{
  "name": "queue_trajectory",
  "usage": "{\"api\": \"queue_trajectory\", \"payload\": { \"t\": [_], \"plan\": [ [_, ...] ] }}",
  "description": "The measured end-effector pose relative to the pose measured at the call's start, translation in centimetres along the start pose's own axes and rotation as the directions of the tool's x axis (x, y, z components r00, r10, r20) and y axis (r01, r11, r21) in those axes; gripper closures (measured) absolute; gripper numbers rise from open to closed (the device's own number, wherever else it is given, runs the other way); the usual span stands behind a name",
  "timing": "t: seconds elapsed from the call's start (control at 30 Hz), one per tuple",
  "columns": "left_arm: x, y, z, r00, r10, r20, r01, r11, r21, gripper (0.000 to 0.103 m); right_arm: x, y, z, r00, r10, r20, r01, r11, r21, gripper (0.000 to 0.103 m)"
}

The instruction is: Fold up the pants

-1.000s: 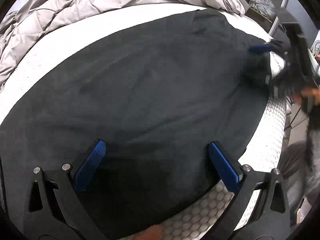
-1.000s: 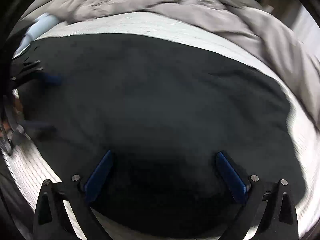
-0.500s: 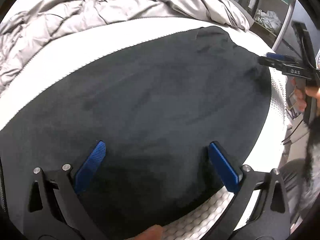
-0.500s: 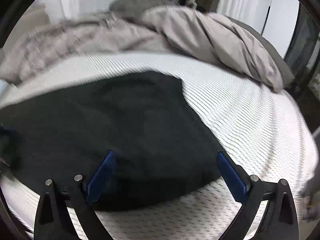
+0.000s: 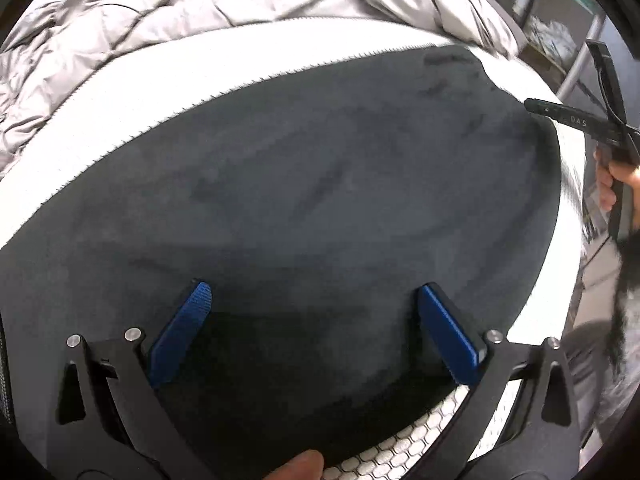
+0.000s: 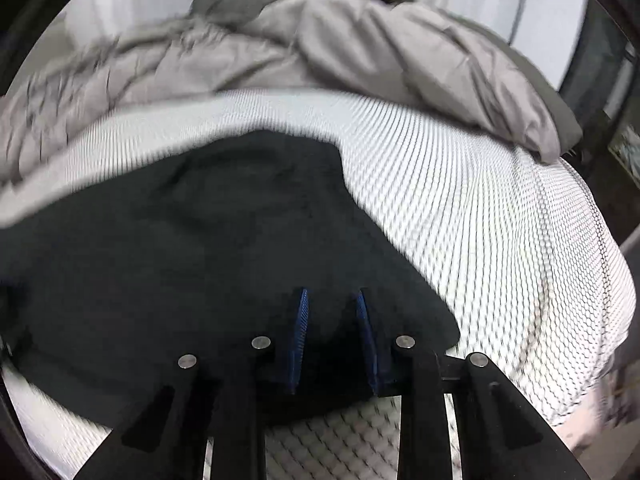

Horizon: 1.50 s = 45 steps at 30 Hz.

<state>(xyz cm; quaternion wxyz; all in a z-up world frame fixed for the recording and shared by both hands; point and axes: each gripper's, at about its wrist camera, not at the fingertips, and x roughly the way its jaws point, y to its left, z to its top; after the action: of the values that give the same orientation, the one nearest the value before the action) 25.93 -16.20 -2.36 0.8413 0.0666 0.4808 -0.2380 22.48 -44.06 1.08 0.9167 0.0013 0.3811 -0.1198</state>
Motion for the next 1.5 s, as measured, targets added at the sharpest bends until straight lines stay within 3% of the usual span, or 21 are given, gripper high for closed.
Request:
{"api": "queue_trajectory", "payload": {
  "t": [0.1, 0.2, 0.23, 0.3, 0.4, 0.43, 0.5, 0.6, 0.67, 0.7, 0.77, 0.8, 0.87, 0.9, 0.97, 1.1, 1.2, 1.27, 1.33, 1.4, 1.5],
  "plan": [
    [0.3, 1.5, 0.4, 0.999, 0.052, -0.015, -0.052, 0.998, -0.038, 0.0, 2.9, 1.7, 4.3, 0.998, 0.048, 0.044, -0.049, 0.998, 0.03, 0.078],
    [0.9, 3.0, -0.1, 0.997, 0.064, -0.036, -0.066, 0.996, -0.06, 0.0, 7.2, 3.1, 7.4, 0.991, 0.136, 0.005, -0.136, 0.989, 0.051, 0.078],
    [0.8, 3.3, -0.3, 0.997, 0.069, -0.033, -0.071, 0.996, -0.059, 0.0, 9.2, 3.9, 7.6, 0.992, 0.119, -0.052, -0.118, 0.993, 0.019, 0.078],
    [0.4, 4.0, -0.7, 0.997, 0.075, -0.034, -0.077, 0.995, -0.058, 0.0, 11.4, 4.7, 7.7, 0.996, 0.009, -0.087, -0.015, 0.998, -0.067, 0.08],
    [-0.2, 5.5, -1.5, 0.995, 0.093, -0.035, -0.096, 0.993, -0.075, 0.0, 11.4, 4.6, 8.2, 0.991, -0.11, -0.077, 0.106, 0.993, -0.047, 0.082],
    [-0.3, 6.0, -1.6, 0.995, 0.096, -0.031, -0.099, 0.991, -0.087, 0.0, 10.9, 5.4, 8.3, 0.984, -0.164, -0.065, 0.16, 0.985, -0.072, 0.082],
    [-0.8, 6.5, -1.7, 0.995, 0.097, -0.02, -0.099, 0.989, -0.112, 0.001, 10.0, 7.1, 8.0, 0.978, -0.201, -0.049, 0.193, 0.972, -0.137, 0.081],
    [-1.6, 6.6, -1.7, 0.995, 0.102, 0.005, -0.1, 0.989, -0.112, 0.001, 5.8, 10.9, 7.3, 0.999, -0.04, -0.001, 0.039, 0.98, -0.195, 0.074],
    [-1.5, 6.4, -1.6, 0.995, 0.105, -0.003, -0.104, 0.989, -0.103, 0.001, 3.9, 13.7, 6.3, 0.995, 0.097, 0.001, -0.094, 0.971, -0.218, 0.046],
    [-1.1, 6.3, -1.6, 0.993, 0.117, -0.015, -0.118, 0.988, -0.101, 0.001, 3.4, 15.2, 5.6, 0.985, 0.174, -0.021, -0.174, 0.955, -0.241, 0.043],
    [-0.4, 6.5, -2.0, 0.991, 0.128, -0.031, -0.13, 0.987, -0.098, 0.0, 3.1, 19.0, 3.7, 0.938, 0.327, -0.112, -0.346, 0.888, -0.305, 0.042],
    [-0.5, 6.6, -2.2, 0.992, 0.122, -0.023, -0.123, 0.988, -0.096, 0.0, 3.2, 20.5, 2.9, 0.926, 0.347, -0.148, -0.377, 0.865, -0.332, 0.042],
    [-1.1, 7.4, -2.9, 0.992, 0.126, -0.018, -0.127, 0.988, -0.085, 0.0, 3.9, 23.5, 0.9, 0.924, 0.316, -0.214, -0.38, 0.815, -0.438, 0.042],
    [-1.5, 8.1, -3.5, 0.99, 0.141, -0.024, -0.143, 0.986, -0.081, 0.0, 4.4, 24.1, -0.1, 0.941, 0.256, -0.219, -0.334, 0.8, -0.499, 0.042],
    [-2.7, 9.6, -5.0, 0.983, 0.18, -0.019, -0.181, 0.98, -0.08, 0.0, 4.5, 23.2, -0.7, 0.956, 0.218, -0.194, -0.29, 0.795, -0.533, 0.028],
    [-5.3, 13.9, -8.2, 0.975, 0.223, -0.01, -0.222, 0.965, -0.14, 0.0, 4.8, 18.1, 0.0, 0.959, 0.191, -0.21, -0.27, 0.843, -0.465, 0.023],
    [-6.8, 16.2, -9.9, 0.97, 0.242, -0.01, -0.24, 0.954, -0.182, 0.0, 5.2, 13.1, 0.3, 0.976, 0.106, -0.189, -0.175, 0.9, -0.398, 0.018],
    [-7.8, 17.1, -9.9, 0.972, 0.237, -0.004, -0.232, 0.949, -0.213, 0.0, 4.9, 11.6, 0.9, 0.976, 0.117, -0.185, -0.174, 0.926, -0.336, 0.019],
    [-9.2, 17.5, -9.1, 0.968, 0.242, 0.064, -0.218, 0.942, -0.255, 0.001, 3.9, 11.9, 1.6, 0.98, 0.135, -0.148, -0.176, 0.932, -0.315, 0.023],
    [-9.7, 18.0, -8.2, 0.966, 0.234, 0.106, -0.195, 0.936, -0.293, 0.001, 2.5, 14.4, 1.9, 0.972, 0.202, -0.118, -0.23, 0.915, -0.331, 0.023],
    [-7.3, 17.8, -6.7, 0.975, 0.219, 0.047, -0.194, 0.932, -0.305, 0.001, 1.6, 20.3, 1.9, 0.934, 0.336, -0.124, -0.358, 0.856, -0.373, 0.023]
  ]
}}
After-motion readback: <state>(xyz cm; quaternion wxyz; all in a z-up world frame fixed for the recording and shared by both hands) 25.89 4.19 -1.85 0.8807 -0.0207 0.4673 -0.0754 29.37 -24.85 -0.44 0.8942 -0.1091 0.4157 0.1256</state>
